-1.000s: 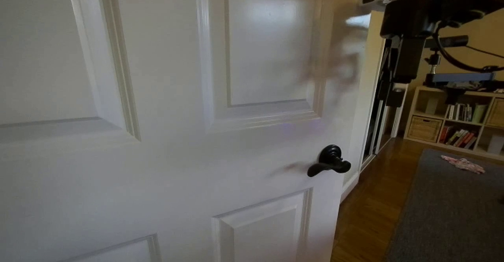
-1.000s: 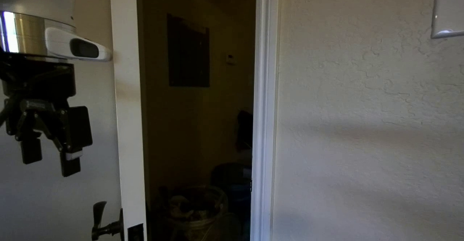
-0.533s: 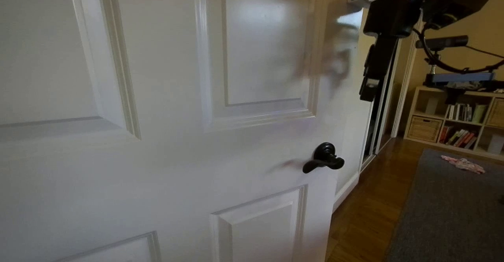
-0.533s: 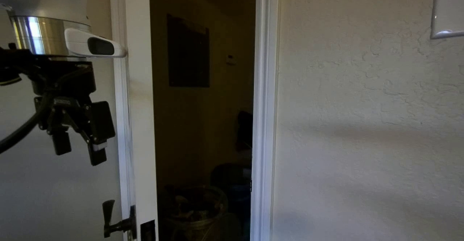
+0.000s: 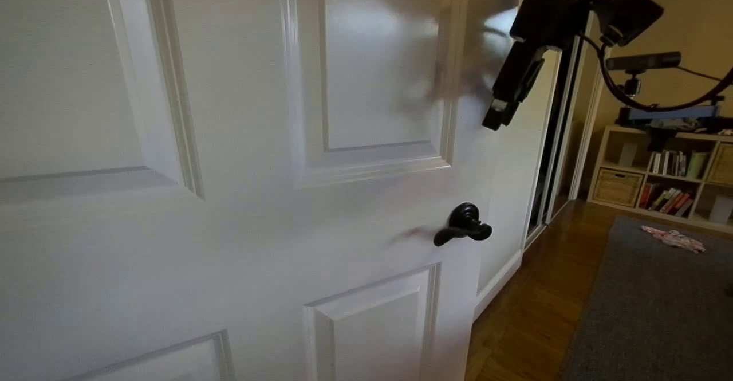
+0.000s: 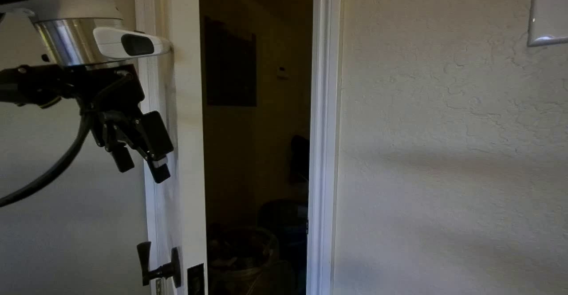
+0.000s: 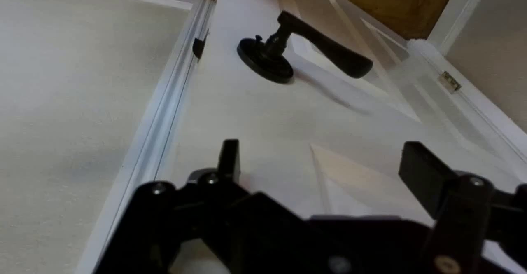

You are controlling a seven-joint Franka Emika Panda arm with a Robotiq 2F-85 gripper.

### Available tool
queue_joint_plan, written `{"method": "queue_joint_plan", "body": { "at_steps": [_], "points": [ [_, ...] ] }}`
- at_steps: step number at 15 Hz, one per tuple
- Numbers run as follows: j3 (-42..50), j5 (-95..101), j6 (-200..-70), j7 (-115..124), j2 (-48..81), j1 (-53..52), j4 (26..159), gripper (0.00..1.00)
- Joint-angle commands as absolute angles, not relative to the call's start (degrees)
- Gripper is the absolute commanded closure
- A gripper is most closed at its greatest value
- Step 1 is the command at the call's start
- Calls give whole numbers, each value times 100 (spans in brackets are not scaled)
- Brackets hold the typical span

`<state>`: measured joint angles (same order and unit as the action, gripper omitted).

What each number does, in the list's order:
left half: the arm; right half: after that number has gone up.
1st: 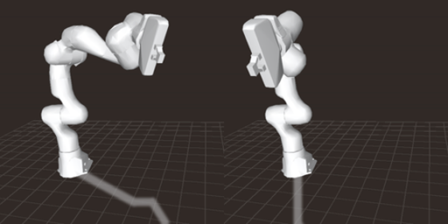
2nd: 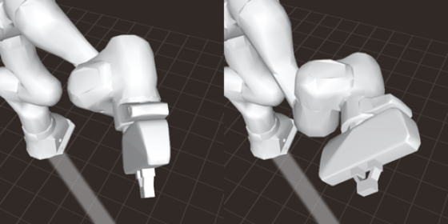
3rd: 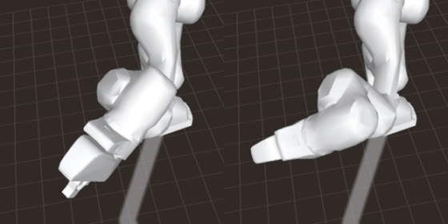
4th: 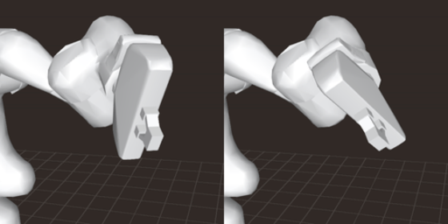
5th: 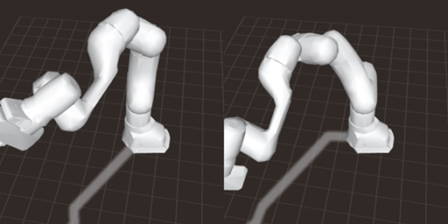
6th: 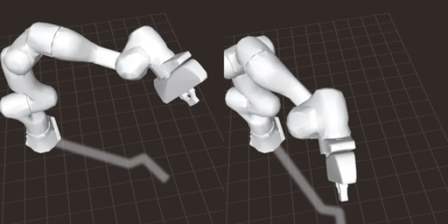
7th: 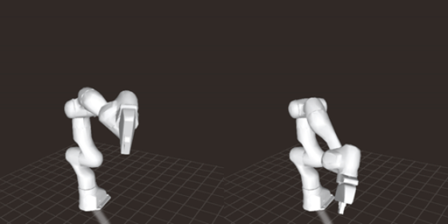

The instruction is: Close the door

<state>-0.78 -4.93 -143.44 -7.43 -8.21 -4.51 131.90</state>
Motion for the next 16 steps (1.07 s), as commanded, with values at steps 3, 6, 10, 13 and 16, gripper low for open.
{"method": "queue_joint_plan", "body": {
  "at_steps": [3,6,10,13,16],
  "points": [
    [-131,-216,-15669,127,-666,-236,13392,0],
    [-131,115,-16231,591,-519,-120,13389,0],
    [-79,799,-16673,1271,-245,55,13220,0],
    [-63,929,-16730,1503,-64,96,13061,0],
    [-62,983,-16726,1606,85,72,12913,0]
  ]
}}
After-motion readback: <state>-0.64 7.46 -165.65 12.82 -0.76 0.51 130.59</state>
